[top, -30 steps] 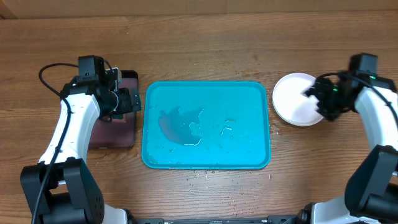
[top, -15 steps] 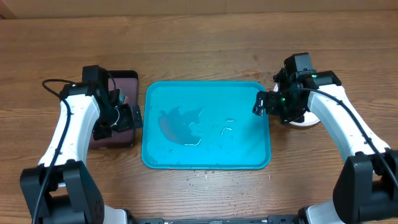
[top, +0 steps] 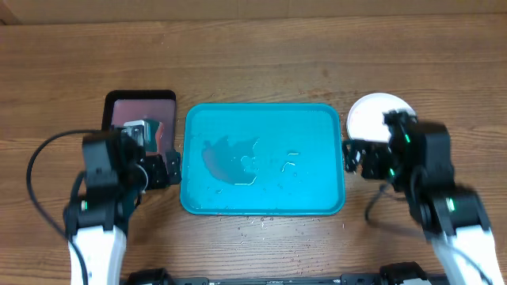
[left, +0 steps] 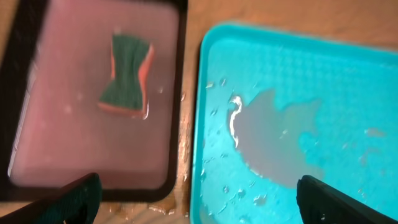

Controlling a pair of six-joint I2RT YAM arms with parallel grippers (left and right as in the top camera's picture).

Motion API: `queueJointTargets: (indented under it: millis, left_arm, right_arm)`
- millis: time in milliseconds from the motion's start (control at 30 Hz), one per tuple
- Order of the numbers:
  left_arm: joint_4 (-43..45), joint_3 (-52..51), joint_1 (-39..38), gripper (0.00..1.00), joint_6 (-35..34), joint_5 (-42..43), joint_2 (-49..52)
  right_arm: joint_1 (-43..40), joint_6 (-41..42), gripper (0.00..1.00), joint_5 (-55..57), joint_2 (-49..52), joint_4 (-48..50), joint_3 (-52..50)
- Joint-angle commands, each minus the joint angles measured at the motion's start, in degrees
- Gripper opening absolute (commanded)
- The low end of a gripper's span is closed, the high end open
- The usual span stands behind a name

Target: Clean dirty plates on tray and stack at the side

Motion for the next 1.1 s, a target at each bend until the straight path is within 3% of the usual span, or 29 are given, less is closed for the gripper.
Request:
queueJointTargets:
  millis: [0,167,900,1067]
  left_arm:
    - [1.4,-2.8,-0.1,1.00,1.7,1.6,-6.4]
    - [1.3,-2.8,-0.1,1.00,1.7,1.7,-8.2]
    - [0.4,-2.8,-0.1,1.00,1.7,1.7,-4.7]
    - [0.3,-2.8,-0.1,1.00,1.7,1.7,-3.2]
  right_arm:
    - [0.1,0.2,1.00,4.0,-8.6,0.1,-2.2]
    - [0.1,0.2,1.00,4.0,-14.6,-2.1,-2.2]
    - [-0.3,0.2,1.00,5.6,-15.3,-3.7,-2.4]
    - [-2.8,0.2,1.00,5.6,-21.4,5.2,-6.1]
